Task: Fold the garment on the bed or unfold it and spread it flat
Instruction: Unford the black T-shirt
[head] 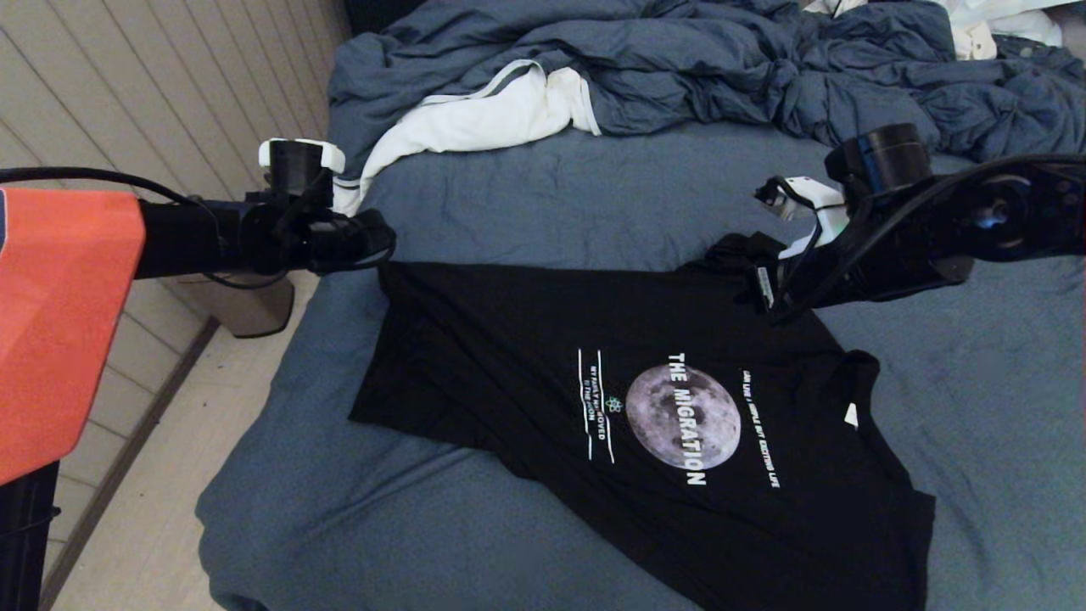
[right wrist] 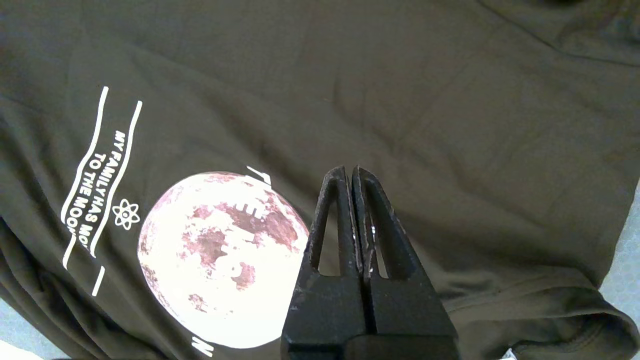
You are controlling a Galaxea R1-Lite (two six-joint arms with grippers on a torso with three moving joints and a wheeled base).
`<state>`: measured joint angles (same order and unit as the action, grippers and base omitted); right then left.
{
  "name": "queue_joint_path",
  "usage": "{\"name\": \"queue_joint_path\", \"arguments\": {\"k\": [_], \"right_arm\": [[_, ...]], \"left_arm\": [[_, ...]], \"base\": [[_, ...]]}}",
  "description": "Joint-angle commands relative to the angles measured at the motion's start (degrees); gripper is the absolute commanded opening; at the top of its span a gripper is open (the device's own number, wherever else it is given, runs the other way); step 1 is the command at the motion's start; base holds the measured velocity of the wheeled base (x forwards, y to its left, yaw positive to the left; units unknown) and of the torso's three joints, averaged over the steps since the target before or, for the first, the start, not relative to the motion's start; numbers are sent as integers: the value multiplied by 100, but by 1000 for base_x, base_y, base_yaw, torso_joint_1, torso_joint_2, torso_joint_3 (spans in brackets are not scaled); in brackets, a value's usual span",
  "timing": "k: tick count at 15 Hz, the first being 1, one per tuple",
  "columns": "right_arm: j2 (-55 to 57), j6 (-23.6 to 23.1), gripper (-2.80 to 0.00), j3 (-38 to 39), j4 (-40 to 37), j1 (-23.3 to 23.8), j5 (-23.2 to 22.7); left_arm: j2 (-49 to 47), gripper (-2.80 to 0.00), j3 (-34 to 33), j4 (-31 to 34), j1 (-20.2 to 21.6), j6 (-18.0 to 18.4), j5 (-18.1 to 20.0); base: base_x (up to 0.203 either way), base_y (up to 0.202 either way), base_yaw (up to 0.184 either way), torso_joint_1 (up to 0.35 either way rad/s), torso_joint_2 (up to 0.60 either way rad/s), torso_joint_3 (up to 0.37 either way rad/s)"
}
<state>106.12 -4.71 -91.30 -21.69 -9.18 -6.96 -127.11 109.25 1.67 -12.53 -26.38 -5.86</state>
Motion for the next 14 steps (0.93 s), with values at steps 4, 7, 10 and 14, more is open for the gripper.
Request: {"name": "queue_joint_path", "arguments": {"k": [4,7,10,14], "right_arm": [[-25,-4,-280,-2,-11,-3,-7],[-56,-4,-280,41,-10,-5,-7],[-132,-4,-280,58,-10,-14,-7],[-207,-4,-280,77,-28,-13,-7]], "left_arm": [[1000,0,-1779,-17,-249,-170,32],[1712,-280,-2519,-25,-579,-359,26],[2026,-280,-2904,-26,-840,-400,15],[2143,-280,-3240,-25,-1361,-556,-213]], "base": [[0,0,0,0,0,0],[0,0,0,0,0,0],[0,0,0,0,0,0],[0,0,0,0,0,0]]}}
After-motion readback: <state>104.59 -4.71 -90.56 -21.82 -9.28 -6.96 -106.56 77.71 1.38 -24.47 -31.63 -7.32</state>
